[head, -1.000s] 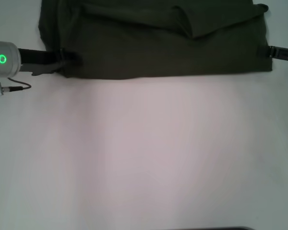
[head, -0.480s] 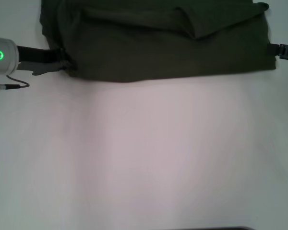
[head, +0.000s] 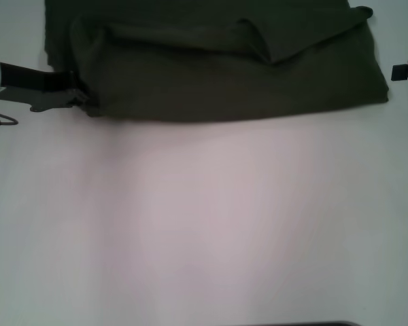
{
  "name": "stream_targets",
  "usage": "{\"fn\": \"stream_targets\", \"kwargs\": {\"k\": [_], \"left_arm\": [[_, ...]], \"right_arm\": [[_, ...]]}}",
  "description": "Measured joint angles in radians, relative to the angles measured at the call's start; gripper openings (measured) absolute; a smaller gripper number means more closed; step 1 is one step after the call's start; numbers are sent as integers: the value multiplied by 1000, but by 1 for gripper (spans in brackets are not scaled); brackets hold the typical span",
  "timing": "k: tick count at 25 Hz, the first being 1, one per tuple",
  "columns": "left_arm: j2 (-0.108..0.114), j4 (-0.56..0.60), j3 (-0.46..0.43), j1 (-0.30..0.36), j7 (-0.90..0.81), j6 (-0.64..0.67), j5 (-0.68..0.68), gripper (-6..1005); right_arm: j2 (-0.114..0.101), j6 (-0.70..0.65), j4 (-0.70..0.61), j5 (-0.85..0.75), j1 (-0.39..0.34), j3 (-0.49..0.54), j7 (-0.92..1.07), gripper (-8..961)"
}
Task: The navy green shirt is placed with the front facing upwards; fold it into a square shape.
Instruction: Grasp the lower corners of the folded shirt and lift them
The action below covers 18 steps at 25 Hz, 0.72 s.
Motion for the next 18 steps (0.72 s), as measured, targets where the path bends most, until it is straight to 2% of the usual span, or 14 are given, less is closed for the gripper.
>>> {"fn": "stream_targets", "kwargs": {"k": [6,9,14,18], "left_arm": [[20,0,-37,0,-5,87,6,29],[30,-2,-41,12,-6,102,7,29],[41,1,-57,28,-7,101,7,30],[37,0,-67,37,-5,95,7,30]], "right_arm": [[-4,18,51,-128,102,-4,93,929],[2,51,61,-148,132,-9,111,929],[6,105,61,-167,144,-77,109,929],[8,115,82,-177,144,-92,105,929]]}}
